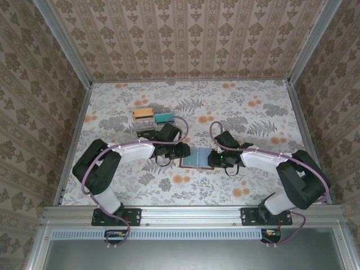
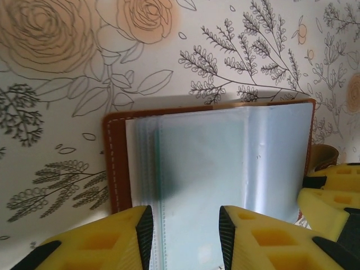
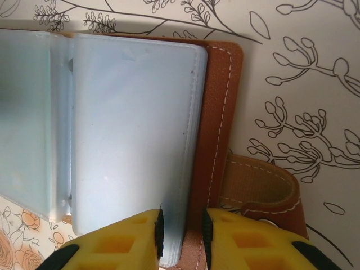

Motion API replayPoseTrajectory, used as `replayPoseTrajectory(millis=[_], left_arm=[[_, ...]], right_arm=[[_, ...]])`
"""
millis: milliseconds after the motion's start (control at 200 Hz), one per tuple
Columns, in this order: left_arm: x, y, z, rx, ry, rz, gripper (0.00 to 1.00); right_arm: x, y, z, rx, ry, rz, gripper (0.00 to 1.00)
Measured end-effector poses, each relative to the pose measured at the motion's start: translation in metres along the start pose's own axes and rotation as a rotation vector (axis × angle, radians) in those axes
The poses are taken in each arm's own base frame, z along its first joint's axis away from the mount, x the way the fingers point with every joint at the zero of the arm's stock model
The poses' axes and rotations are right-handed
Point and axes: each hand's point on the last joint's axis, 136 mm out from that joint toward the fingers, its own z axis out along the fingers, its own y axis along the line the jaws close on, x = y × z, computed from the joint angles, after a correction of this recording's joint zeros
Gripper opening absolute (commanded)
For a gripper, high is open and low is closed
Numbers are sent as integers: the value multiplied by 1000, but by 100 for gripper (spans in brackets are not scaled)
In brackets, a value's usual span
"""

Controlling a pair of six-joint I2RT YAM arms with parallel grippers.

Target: Take the credit cards out of the card holder

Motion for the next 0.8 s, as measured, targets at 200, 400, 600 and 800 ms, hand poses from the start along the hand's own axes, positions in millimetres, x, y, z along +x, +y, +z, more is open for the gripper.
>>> replayPoseTrajectory(millis=[200,400,600,800], left_arm=[[2,-3,9,13,36,-5,38],[0,-7,13,28,51,-6,38],[1,-14,14,61,68,4,51],[0,-30,13,132,70,36,80]], right_arm=[[0,0,1,-1,-1,1,28],[0,0,1,-1,-1,2,28],[0,0,2,0,-1,2,28],[-1,1,2,-3,-4,2,29]])
